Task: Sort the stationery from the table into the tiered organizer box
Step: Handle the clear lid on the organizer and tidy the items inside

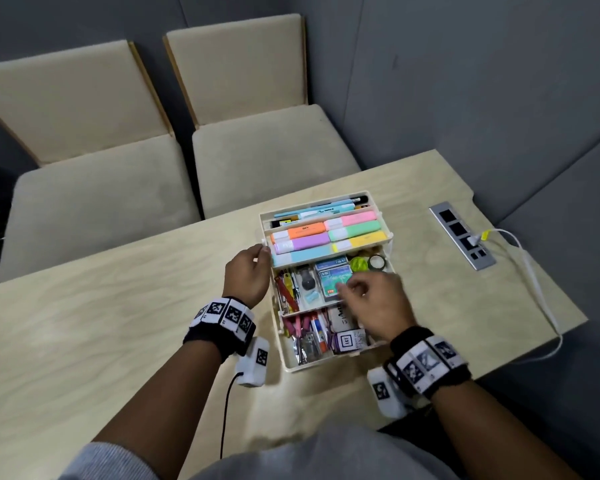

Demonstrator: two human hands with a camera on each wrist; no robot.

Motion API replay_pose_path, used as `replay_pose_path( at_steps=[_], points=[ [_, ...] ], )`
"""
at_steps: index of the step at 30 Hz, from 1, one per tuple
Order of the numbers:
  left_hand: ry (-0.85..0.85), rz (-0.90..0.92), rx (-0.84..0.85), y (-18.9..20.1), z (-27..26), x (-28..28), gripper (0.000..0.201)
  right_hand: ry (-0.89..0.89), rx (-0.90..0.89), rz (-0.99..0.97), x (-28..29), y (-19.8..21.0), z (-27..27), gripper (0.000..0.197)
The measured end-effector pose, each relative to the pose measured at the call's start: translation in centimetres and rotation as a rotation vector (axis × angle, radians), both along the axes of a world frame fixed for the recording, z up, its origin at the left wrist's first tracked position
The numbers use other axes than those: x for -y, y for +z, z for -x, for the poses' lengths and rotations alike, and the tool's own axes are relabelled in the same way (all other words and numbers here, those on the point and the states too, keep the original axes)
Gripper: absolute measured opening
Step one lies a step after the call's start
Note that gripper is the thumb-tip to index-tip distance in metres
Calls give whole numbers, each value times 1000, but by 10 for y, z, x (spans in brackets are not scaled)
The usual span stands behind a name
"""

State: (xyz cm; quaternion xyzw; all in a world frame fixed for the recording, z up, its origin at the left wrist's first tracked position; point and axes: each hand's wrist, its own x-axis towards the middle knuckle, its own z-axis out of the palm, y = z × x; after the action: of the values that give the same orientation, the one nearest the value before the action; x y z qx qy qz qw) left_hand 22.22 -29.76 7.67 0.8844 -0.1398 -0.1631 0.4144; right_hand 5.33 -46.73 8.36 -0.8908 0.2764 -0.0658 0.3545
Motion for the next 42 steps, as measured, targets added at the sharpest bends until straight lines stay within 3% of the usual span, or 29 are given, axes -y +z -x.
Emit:
replay_pose_path(
  at_steps=[2, 4, 7, 10, 11, 16, 21, 22, 25, 30, 31, 33, 35, 39, 42],
  points=[
    [59, 21, -53, -1, -5, 4, 33, -204, 139, 15, 37, 8, -7, 15],
    [92, 37, -96, -5, -8, 5, 29, -317, 101, -35, 69, 14, -17, 34],
    [82, 92, -165, -7, -9, 5, 32, -344, 17, -298, 100, 12, -37, 53],
    [72, 209, -315, -2, -9, 7, 28, -340, 146, -694, 108, 3, -55, 39],
    [100, 266, -369, 3, -7, 9, 27, -338, 185, -747, 108, 2, -58, 31],
    [243, 417, -581, 16, 4, 12, 30, -327, 188, -733, 110, -2, -54, 25],
    [304, 448, -615, 13, 14, 16, 33, -276, 109, -793, 125, -18, -54, 72],
    [320, 449, -617, 11, 15, 17, 34, -281, 120, -806, 126, -22, -54, 71],
    [378, 474, -606, 10, 18, 19, 31, -270, 167, -802, 125, -21, -53, 31],
    [403, 496, -592, 2, 25, 22, 10, -310, 294, -977, 120, -19, -38, 11],
    [407, 487, -580, 2, 28, 23, 4, -308, 292, -967, 118, -19, -34, 10],
    [414, 451, -546, -4, 32, 25, 29, -302, 290, -961, 116, -22, -28, 14],
    [422, 396, -446, -10, 36, 27, 41, -291, 278, -956, 116, -24, -21, 18],
    [366, 304, -314, -17, 50, 17, 44, -306, 255, -908, 115, -22, -6, 28],
    [345, 299, -347, -25, 57, 0, 43, -301, 171, -798, 111, -27, 6, 45]
  ],
)
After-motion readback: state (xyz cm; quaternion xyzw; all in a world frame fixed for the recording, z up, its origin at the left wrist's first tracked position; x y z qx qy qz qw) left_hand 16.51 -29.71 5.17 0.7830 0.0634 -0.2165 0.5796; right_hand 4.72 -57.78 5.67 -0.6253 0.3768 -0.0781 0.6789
